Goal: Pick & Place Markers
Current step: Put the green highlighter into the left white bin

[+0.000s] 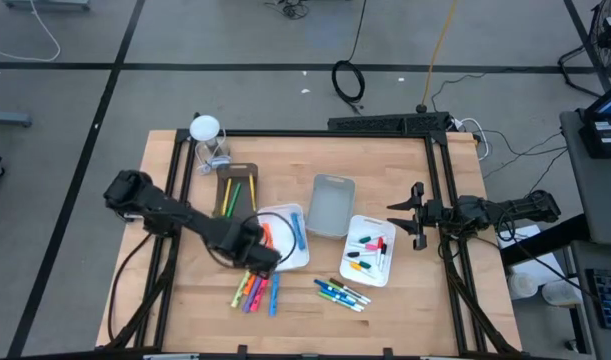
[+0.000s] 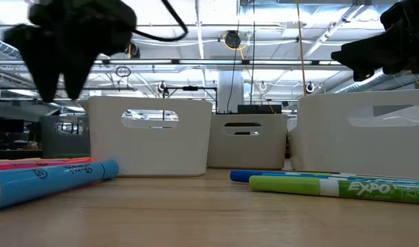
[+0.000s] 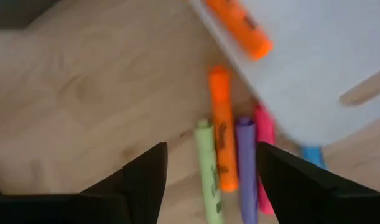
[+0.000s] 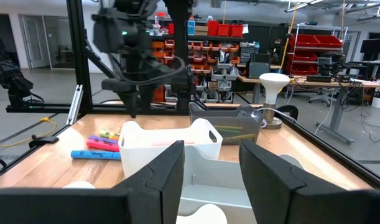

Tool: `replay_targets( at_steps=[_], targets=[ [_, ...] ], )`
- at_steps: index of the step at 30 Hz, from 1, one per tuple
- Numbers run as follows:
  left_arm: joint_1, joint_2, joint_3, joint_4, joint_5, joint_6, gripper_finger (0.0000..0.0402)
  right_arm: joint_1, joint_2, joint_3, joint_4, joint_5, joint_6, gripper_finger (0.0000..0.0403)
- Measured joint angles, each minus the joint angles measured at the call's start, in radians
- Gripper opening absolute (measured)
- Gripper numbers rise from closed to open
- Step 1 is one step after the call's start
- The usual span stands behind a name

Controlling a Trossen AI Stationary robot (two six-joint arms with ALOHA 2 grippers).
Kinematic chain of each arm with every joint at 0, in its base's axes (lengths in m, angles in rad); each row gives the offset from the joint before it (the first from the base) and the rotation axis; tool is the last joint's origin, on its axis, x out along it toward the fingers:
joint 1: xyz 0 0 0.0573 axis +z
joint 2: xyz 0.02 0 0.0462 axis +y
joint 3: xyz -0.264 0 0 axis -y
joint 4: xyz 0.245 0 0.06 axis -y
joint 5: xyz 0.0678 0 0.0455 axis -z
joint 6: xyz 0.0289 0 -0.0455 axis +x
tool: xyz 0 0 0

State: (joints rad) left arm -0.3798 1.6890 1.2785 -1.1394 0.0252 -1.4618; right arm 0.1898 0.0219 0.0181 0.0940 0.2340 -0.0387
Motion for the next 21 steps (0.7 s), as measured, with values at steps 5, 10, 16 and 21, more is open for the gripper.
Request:
replay_targets(
  at_steps=[5, 10, 16, 21],
  targets=[
    [-0.11, 0.0, 0.0, 0.033, -0.041, -0.088, 0.0239, 0.0, 0.0, 0.0, 0.0, 0.0, 0.0, 0.0141],
    [-0.204, 0.0, 0.0, 0.043, -0.079, -0.227, 0.0241, 0.0, 0.0, 0.0, 0.0, 0.0, 0.0, 0.0141],
    [-0.294, 0.0, 0.0, 0.042, -0.103, -0.386, 0.0241, 0.0, 0.0, 0.0, 0.0, 0.0, 0.0, 0.0141],
    [-0.345, 0.005, -0.003, 0.049, -0.208, -0.46, 0.0241, 0.0, 0.0, 0.0, 0.0, 0.0, 0.0, 0.0141]
  ],
)
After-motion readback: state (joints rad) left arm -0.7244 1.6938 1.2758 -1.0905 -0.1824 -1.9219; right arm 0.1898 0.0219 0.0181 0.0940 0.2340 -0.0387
